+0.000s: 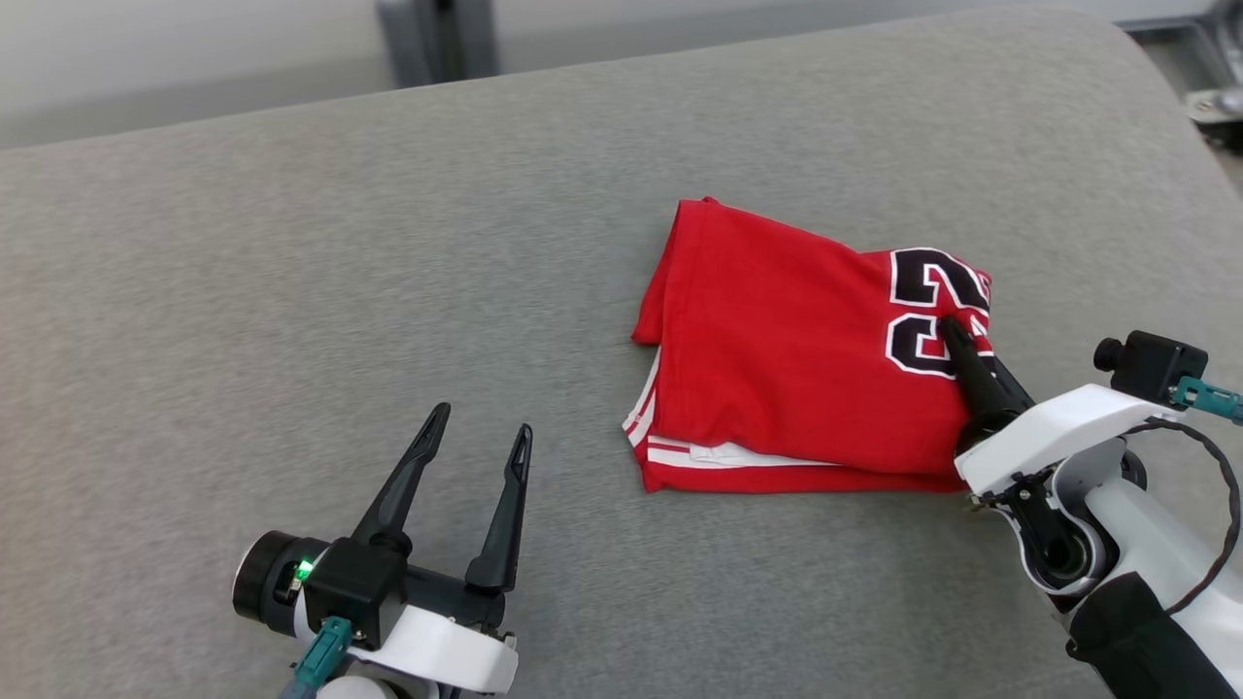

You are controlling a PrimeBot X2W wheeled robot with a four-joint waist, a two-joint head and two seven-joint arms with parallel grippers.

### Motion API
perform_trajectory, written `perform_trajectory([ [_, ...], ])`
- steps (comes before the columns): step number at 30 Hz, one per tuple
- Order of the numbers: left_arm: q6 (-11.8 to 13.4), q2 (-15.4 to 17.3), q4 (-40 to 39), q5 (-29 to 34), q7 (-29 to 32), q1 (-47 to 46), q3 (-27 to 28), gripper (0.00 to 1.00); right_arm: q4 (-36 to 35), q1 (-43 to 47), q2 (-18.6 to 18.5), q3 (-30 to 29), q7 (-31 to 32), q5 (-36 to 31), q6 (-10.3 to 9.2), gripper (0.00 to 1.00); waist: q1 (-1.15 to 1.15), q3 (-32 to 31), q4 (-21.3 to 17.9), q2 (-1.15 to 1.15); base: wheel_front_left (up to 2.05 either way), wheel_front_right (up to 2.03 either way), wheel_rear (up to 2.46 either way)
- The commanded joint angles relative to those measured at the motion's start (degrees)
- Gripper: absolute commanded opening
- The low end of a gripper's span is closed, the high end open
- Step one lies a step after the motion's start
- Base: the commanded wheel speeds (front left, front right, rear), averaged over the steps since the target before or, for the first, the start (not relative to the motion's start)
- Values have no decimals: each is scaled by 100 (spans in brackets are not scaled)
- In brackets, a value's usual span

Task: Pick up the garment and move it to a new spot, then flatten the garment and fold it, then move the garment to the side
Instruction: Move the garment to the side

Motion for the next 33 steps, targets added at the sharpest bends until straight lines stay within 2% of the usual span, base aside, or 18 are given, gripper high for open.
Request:
perform_trajectory([
  [1,-46,54,-2,55,-23,-96,28,100,8,-79,-15,70,-106,35,0,0,0,116,-378,0,0,0,0],
  [9,-121,130,-7,169,-23,-174,61,100,61,-187,-20,287,-249,118,0,0,0,269,-843,0,0,0,0],
  [15,-175,226,-106,297,-23,-353,14,100,195,-631,-148,473,-308,-353,0,0,0,599,-1028,0,0,0,0],
  [19,-255,253,-232,370,-22,-669,-109,100,265,-1017,-291,108,-306,-881,0,0,0,888,-923,0,0,0,0],
  [23,-326,292,-508,481,59,-1110,-203,100,371,-1381,-423,-530,-304,-1505,0,0,0,1186,-762,0,0,0,0],
  [33,-408,291,-1370,717,485,-1906,-511,100,990,-2374,-689,-2098,-303,-3505,-1,0,0,2128,-409,0,0,0,0],
])
